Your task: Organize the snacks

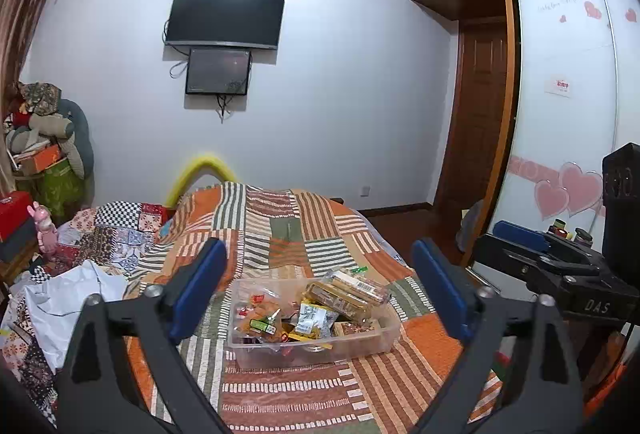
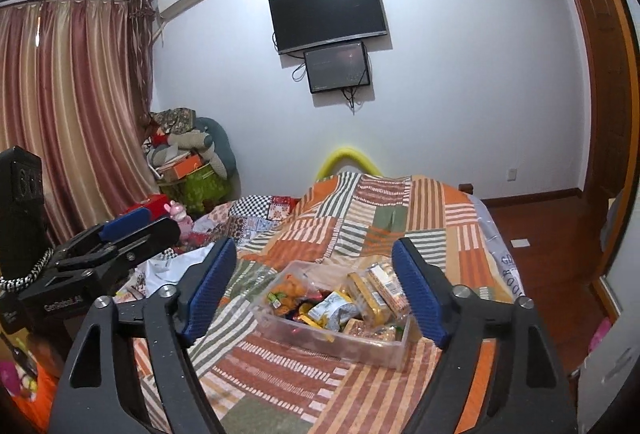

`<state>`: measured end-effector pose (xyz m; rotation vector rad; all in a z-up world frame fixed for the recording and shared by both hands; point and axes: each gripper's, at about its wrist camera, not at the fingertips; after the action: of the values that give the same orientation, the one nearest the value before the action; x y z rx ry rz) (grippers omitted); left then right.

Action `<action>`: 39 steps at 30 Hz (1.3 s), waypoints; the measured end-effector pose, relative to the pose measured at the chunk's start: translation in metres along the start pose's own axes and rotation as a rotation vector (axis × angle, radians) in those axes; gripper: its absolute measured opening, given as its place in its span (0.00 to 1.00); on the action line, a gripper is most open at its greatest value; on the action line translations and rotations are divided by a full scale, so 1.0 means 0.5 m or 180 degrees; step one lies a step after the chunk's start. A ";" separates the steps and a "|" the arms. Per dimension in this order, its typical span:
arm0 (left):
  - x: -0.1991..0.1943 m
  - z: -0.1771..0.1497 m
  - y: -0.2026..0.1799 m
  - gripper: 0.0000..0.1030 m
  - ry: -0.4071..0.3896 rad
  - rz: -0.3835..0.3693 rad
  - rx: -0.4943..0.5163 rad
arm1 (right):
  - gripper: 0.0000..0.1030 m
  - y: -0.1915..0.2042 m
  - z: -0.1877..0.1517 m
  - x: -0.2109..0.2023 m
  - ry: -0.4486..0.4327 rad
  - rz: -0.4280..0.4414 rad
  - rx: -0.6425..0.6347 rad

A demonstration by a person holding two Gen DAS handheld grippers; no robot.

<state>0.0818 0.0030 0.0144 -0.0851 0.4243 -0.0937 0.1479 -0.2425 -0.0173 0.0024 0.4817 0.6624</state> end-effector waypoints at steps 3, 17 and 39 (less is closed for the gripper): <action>-0.005 -0.002 0.002 0.98 -0.0013 0.0012 -0.0010 | 0.84 0.005 -0.006 -0.010 -0.0042 -0.0053 -0.0013; -0.012 -0.015 -0.003 0.99 -0.0036 0.0110 0.0011 | 0.96 0.015 -0.015 -0.025 -0.0132 -0.0149 -0.0023; -0.012 -0.017 -0.004 1.00 -0.0057 0.0175 0.0054 | 1.00 0.010 -0.025 -0.039 -0.0148 -0.0267 0.0021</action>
<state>0.0727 0.0011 0.0094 -0.0575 0.4075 -0.0425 0.1264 -0.2520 -0.0194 0.0040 0.4370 0.5773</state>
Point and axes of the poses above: each gripper's, at about its wrist camera, not at the fingertips, and x roughly the way its jaws point, y to its left, z to its top, and after that the axes turned 9 degrees about y, right-handed
